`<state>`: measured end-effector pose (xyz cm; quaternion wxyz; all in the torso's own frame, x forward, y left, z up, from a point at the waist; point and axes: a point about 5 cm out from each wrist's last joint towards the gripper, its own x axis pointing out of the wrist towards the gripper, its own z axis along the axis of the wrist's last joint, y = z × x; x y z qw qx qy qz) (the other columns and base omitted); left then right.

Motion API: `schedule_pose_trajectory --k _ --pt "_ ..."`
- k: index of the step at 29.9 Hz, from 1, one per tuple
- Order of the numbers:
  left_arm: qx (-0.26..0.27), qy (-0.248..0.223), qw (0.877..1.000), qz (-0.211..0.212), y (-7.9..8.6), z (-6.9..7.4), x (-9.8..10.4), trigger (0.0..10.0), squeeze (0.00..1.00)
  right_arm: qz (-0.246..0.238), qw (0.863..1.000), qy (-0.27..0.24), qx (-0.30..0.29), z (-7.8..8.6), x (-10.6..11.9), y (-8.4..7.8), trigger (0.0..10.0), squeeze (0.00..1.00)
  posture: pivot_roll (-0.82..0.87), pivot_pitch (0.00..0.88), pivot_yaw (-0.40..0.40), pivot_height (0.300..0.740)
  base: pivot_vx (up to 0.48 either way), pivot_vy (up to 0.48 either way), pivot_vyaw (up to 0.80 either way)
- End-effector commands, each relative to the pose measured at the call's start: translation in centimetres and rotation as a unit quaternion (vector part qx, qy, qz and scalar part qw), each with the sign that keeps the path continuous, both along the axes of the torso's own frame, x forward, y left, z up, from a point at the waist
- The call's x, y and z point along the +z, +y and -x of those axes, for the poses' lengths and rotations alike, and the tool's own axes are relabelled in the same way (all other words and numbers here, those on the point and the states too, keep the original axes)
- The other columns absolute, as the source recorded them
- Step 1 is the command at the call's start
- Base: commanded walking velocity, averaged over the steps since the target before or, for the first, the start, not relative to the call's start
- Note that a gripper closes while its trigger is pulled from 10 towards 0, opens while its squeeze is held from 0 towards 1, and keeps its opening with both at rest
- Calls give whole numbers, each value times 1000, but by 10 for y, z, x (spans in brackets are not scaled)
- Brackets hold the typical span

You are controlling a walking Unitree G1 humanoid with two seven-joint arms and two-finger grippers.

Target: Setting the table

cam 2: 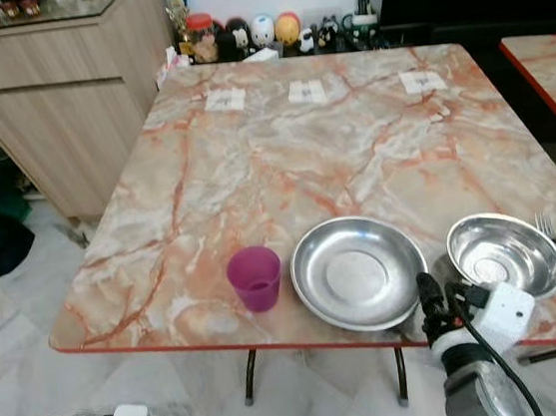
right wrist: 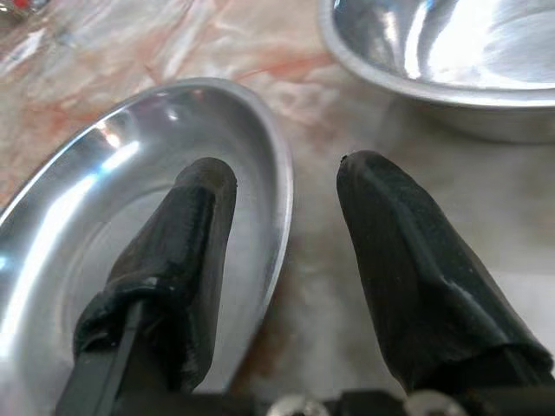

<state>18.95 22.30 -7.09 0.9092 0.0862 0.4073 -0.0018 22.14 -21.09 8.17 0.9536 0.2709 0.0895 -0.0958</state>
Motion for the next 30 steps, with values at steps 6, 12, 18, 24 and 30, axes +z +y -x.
schedule_pose_trajectory --k 6,12,18,24,30 --pt "3 14 1000 -7 4 7 -3 10000 0 -20 1000 11 -3 -5 -5 -6 10000 0 -82 84 0 740 0 0 0" --pt "2 15 1000 -6 3 7 -3 10000 0 -25 999 25 -11 -9 -12 -12 10000 0 -81 82 1 740 0 0 0" --pt "4 14 1000 -7 3 7 -3 10000 0 -34 999 23 8 -20 -12 -11 10000 0 -73 79 -4 740 0 0 0" --pt "7 12 1000 -8 4 7 -3 10000 0 -41 999 17 16 -25 -12 -8 10000 0 -71 78 -4 740 0 0 0" --pt "7 12 1000 -8 4 7 -3 10000 0 -41 999 17 16 -25 -12 -8 10000 0 -71 78 -4 740 0 0 0"
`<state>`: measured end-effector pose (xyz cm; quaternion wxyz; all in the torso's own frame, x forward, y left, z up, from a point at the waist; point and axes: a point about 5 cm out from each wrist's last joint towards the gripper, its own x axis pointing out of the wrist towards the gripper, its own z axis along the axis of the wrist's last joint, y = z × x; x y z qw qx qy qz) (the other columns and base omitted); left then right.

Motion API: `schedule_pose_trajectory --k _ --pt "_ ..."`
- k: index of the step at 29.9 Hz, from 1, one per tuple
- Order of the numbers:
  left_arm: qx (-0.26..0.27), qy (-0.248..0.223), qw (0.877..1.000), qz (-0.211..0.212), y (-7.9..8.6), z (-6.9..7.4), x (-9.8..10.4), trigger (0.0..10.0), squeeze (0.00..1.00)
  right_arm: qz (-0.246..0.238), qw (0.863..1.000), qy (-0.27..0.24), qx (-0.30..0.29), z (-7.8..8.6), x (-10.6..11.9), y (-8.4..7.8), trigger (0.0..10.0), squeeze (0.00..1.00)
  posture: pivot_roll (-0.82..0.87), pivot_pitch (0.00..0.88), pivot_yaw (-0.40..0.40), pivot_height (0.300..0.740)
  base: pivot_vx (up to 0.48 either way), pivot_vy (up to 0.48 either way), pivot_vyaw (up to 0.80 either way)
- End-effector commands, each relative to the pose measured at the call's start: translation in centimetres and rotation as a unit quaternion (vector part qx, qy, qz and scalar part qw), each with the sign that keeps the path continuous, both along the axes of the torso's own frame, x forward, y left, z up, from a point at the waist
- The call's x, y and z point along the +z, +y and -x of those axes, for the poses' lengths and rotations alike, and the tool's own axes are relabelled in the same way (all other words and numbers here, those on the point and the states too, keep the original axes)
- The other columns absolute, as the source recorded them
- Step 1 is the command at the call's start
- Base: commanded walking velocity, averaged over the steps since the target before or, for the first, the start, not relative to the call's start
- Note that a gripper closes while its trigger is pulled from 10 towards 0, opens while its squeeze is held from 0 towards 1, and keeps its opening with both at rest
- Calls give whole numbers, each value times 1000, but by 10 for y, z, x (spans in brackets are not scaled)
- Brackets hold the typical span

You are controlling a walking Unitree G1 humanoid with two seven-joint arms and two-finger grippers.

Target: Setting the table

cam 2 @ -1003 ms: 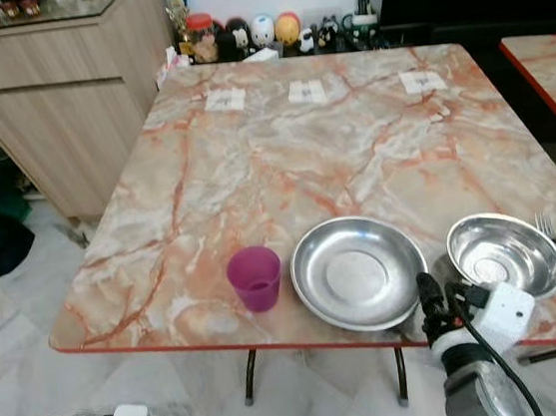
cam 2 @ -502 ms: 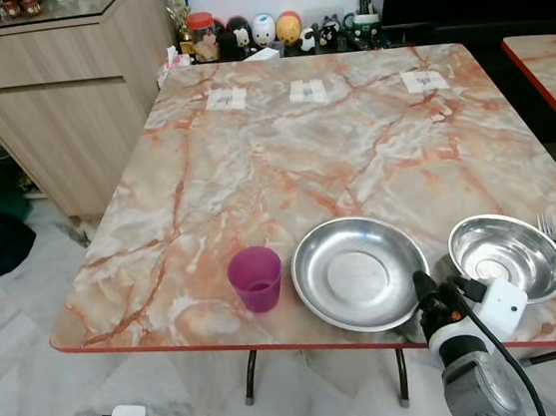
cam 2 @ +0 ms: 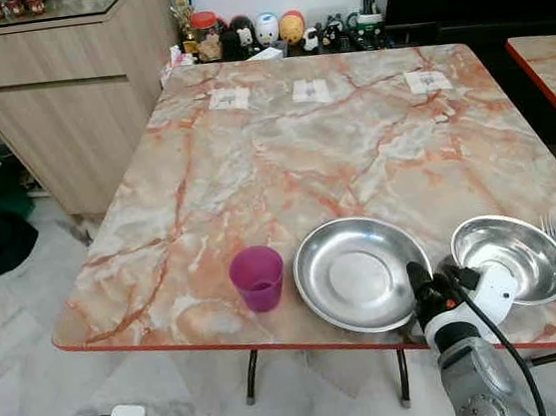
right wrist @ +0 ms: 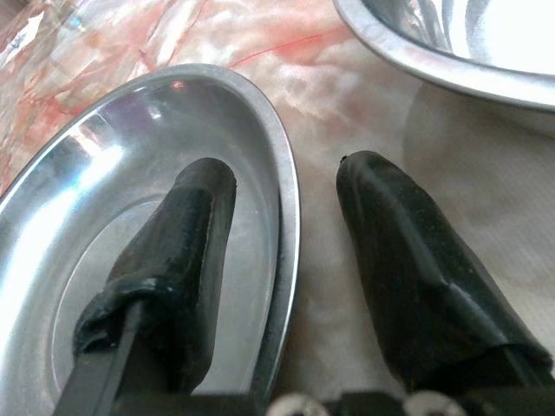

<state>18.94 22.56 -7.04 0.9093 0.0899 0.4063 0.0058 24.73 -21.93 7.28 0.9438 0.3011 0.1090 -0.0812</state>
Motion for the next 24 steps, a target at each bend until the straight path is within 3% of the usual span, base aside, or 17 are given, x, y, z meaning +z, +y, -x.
schedule_pose_trajectory --k 1,2,3,4,11,12,13,14,15,16,17,18,19,20,24 --pt "2 14 1000 -1 1 7 -4 10000 0 -7 1000 4 1 0 -3 0 10000 0 -71 78 -3 740 0 0 0" --pt "1 16 1000 0 1 7 -4 10000 0 -12 999 20 24 1 -9 9 667 0 -68 77 -5 740 0 0 0" --pt "1 16 1000 0 1 7 -4 10000 0 -12 999 20 24 1 -9 9 667 0 -68 77 -5 740 0 0 0" --pt "-1 16 1000 1 1 7 -4 10000 0 -16 999 29 34 2 -12 14 0 0 -67 78 -5 740 0 0 0" --pt "-4 17 1000 1 1 7 -4 10000 0 -17 998 45 42 1 -17 16 0 0 -64 76 -5 740 0 0 0" --pt "-4 17 1000 1 1 7 -4 10000 0 -19 998 45 43 1 -18 16 1059 0 -63 75 -5 740 0 0 0" --pt "-4 17 1000 0 1 7 -4 10000 0 -20 998 44 44 0 -18 17 3020 0 -62 75 -5 740 0 0 0" --pt "-4 17 1000 0 1 7 -4 10000 0 -20 998 44 44 0 -18 17 3020 0 -62 75 -5 740 0 0 0" --pt "-4 17 1000 0 1 7 -4 10000 0 -21 998 44 44 0 -18 17 4980 0 -63 74 -5 740 0 0 0" --pt "-4 17 1000 1 0 7 -4 10000 0 -20 998 46 46 0 -18 18 10000 0 -62 74 -5 740 0 0 0" --pt "-4 17 1000 1 0 7 -4 10000 0 -21 998 46 46 0 -18 18 10000 0 -63 73 -5 740 0 0 0" --pt "-5 17 1000 0 0 7 -4 10000 0 -21 998 46 47 0 -18 19 6667 0 -63 73 -5 740 0 0 0" --pt "-5 17 1000 0 0 7 -4 10000 0 -21 998 46 46 0 -18 19 2157 0 -63 73 -5 740 0 0 0" --pt "-5 17 1000 0 0 7 -4 10000 0 -22 998 44 46 -1 -18 19 0 0 -62 73 -5 740 0 0 0" --pt "-6 16 1000 0 0 7 -4 10000 0 -22 998 41 46 -2 -17 19 0 0 -61 74 -6 740 0 0 0"
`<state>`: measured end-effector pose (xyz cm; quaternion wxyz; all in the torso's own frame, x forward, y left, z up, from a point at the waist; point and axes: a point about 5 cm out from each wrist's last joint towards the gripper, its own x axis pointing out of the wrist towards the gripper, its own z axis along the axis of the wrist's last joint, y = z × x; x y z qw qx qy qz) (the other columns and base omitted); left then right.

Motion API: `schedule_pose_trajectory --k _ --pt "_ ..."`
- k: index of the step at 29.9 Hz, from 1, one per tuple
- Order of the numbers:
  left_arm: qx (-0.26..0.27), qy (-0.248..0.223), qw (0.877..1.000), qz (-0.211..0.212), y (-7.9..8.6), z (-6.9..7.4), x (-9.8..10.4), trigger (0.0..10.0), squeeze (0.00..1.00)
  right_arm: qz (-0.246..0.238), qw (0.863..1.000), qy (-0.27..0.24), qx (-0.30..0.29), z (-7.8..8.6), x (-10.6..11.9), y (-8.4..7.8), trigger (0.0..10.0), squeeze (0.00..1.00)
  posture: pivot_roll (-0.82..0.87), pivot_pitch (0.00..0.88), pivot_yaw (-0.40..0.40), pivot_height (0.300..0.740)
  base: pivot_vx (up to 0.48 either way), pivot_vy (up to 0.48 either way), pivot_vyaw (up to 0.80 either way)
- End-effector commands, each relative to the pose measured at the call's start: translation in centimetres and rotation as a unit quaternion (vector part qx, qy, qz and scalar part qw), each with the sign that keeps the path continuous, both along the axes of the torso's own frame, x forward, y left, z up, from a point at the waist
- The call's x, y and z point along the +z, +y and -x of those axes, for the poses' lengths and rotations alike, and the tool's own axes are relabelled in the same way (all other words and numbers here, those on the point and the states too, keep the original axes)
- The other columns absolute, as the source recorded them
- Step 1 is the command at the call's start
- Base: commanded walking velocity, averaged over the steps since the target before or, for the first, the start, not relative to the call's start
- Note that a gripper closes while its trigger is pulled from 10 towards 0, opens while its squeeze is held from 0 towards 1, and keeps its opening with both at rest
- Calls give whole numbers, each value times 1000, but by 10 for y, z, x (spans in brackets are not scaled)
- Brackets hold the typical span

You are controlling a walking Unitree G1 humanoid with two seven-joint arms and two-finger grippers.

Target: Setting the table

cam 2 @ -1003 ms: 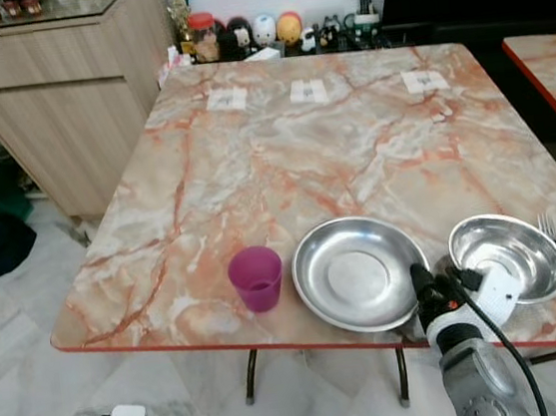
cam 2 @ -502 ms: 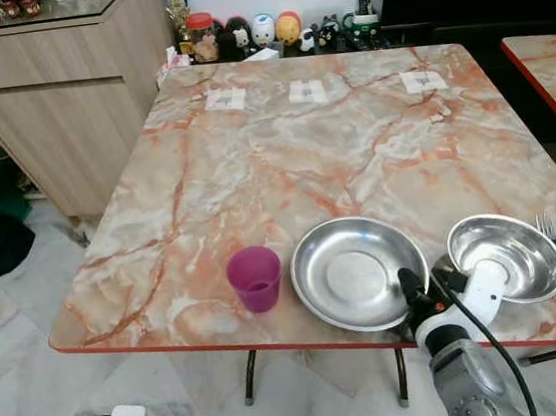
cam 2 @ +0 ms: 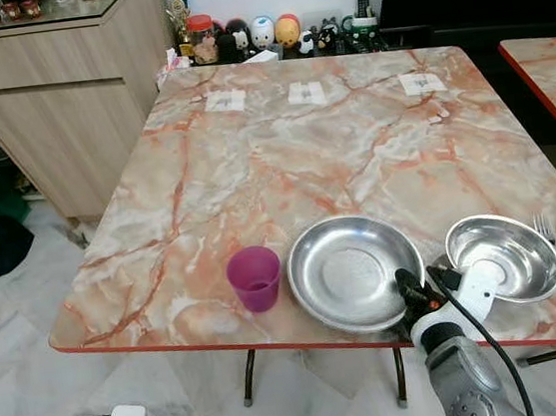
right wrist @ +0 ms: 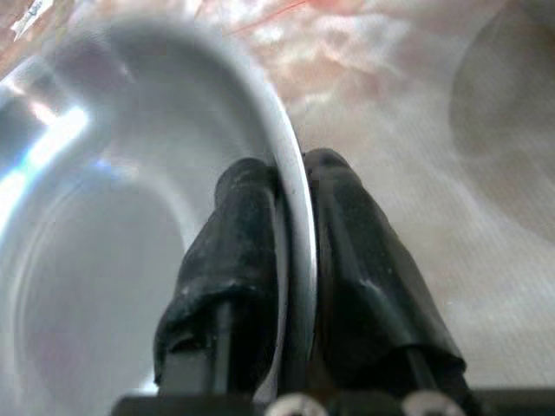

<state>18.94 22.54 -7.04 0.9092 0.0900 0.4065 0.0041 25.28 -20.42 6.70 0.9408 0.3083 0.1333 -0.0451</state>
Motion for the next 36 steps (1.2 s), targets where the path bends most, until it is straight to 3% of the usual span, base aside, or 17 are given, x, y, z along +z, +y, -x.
schedule_pose_trajectory --k 1,15,21,25,30,34,35,36 --pt "-5 16 1000 -1 0 6 -4 10000 0 -6 1000 29 5 3 -11 4 0 0 -61 73 -6 740 0 0 0" --pt "-22 15 1000 -6 -2 5 -3 10000 0 23 998 2 -51 0 -4 -8 0 0 -61 71 -3 740 0 0 0" --pt "-28 15 999 -8 -4 4 -3 10000 0 74 985 -101 -117 -2 27 -20 0 0 -62 72 1 740 0 0 0" --pt "-29 15 999 -9 -4 4 -3 10000 0 48 974 -163 -148 -4 46 -24 0 0 -63 71 4 740 0 0 0" --pt "-32 14 999 -15 -4 3 -3 10000 0 9 962 -233 -142 -10 68 -19 0 0 -67 69 10 740 0 0 0" --pt "-33 13 999 -21 -4 3 -3 10000 0 -18 955 -255 -152 -15 79 -21 0 0 -65 68 11 740 0 0 0" --pt "-34 12 999 -25 -4 3 -2 10000 0 -20 954 -257 -155 -16 81 -22 7451 0 -66 68 10 740 0 0 0" --pt "-36 12 999 -28 -3 3 -2 10000 0 -18 954 -258 -155 -16 81 -23 10000 0 -66 68 10 740 0 0 0"
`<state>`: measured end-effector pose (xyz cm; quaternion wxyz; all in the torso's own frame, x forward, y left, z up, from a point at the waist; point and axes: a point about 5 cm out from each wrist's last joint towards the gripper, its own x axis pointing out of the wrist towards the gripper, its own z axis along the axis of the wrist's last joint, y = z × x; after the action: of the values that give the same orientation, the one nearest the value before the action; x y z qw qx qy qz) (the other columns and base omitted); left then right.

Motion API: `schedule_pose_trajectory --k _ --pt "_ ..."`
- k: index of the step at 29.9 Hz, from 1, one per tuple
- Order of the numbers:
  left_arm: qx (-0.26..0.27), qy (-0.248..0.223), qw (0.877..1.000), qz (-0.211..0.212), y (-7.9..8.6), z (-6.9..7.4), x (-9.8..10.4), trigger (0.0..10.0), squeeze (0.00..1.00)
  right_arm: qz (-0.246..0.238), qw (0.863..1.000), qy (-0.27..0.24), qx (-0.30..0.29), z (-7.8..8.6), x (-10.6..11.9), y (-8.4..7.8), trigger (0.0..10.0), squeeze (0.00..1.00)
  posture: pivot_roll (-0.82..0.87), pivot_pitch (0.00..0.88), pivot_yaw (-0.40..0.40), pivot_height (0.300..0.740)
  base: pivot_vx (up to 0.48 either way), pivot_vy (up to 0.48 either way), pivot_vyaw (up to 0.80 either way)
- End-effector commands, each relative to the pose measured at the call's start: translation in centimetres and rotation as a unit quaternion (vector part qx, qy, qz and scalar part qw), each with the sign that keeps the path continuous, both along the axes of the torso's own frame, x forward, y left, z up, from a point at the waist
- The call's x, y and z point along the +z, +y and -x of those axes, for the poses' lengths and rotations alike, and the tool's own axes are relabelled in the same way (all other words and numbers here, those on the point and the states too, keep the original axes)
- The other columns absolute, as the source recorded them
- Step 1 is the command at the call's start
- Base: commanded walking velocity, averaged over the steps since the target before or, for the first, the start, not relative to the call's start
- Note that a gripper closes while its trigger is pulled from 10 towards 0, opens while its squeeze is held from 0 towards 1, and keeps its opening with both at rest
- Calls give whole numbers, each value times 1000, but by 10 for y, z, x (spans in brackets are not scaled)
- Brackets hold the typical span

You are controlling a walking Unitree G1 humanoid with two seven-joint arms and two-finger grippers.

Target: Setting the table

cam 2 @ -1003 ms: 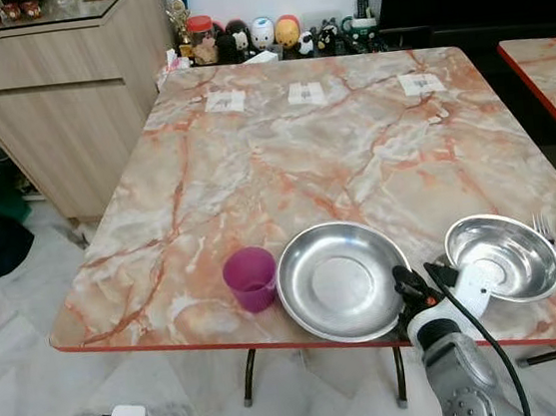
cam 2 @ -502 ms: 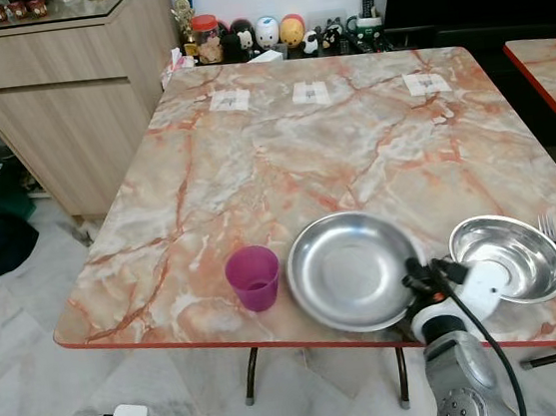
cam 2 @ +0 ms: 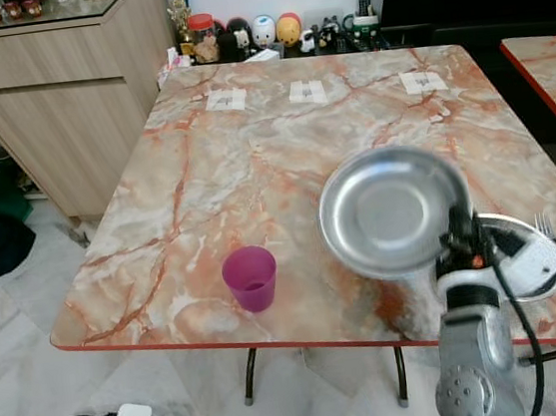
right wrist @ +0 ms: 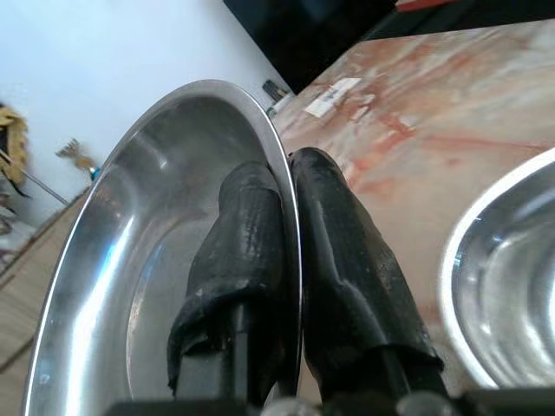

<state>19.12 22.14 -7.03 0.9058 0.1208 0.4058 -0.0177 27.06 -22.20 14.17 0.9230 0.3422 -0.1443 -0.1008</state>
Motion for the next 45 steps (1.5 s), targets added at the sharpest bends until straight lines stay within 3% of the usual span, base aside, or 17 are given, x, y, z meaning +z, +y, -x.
schedule_pose_trajectory --k 1,45 --pt "-5 8 1000 -11 1 4 -2 10000 0 1 1000 -15 -12 2 6 -5 10000 0 -66 68 10 740 0 0 0" --pt "-2 13 1000 -25 3 9 -4 10000 0 -3 999 -38 -16 8 10 -7 10000 0 -76 71 16 740 0 -445 -36"
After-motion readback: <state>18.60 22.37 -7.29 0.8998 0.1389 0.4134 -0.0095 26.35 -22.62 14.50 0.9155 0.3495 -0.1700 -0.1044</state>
